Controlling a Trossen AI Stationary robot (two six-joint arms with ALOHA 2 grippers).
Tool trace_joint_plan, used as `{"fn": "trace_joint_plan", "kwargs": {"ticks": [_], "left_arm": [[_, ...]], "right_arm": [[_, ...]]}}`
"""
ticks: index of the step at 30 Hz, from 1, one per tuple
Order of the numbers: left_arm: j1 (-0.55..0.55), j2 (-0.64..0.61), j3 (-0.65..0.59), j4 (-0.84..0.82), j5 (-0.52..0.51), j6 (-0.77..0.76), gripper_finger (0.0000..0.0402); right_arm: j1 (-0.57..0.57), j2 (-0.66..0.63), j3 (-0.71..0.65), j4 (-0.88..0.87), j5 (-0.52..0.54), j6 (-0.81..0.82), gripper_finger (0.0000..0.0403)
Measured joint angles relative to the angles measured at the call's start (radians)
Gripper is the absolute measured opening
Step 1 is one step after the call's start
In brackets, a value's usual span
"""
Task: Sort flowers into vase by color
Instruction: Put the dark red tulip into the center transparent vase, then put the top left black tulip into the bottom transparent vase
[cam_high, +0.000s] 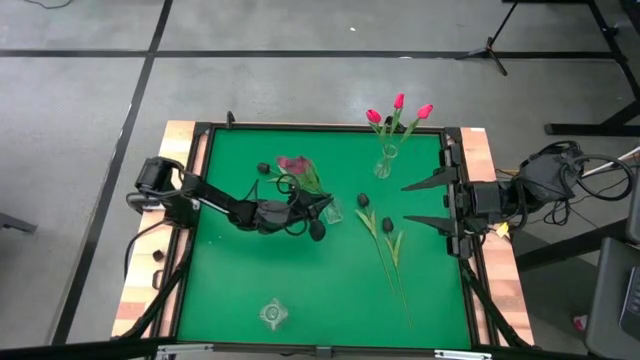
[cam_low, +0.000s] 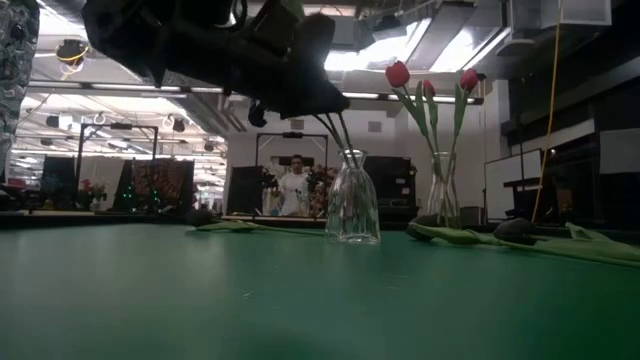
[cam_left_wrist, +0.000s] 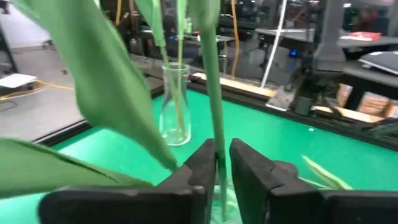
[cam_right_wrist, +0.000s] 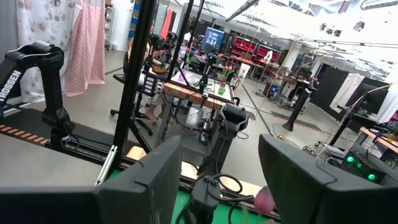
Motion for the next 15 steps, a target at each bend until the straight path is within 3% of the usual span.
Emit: {"fn": "trace_joint_plan", "kwargs": {"ticks": [9, 15], "left_arm": [[-0.003, -0.1, 0.0, -0.3, 0.028, -0.112, 0.011], [-0.015, -0.216, 0.0, -0.565, 0.073, -0.231, 0.0132]], "right_arm": [[0.0, 0.0, 0.0, -0.008, 0.0, 0.0, 0.0214], [0.0, 0.0, 0.0, -0.023, 0.001, -0.001, 0.0214]]}}
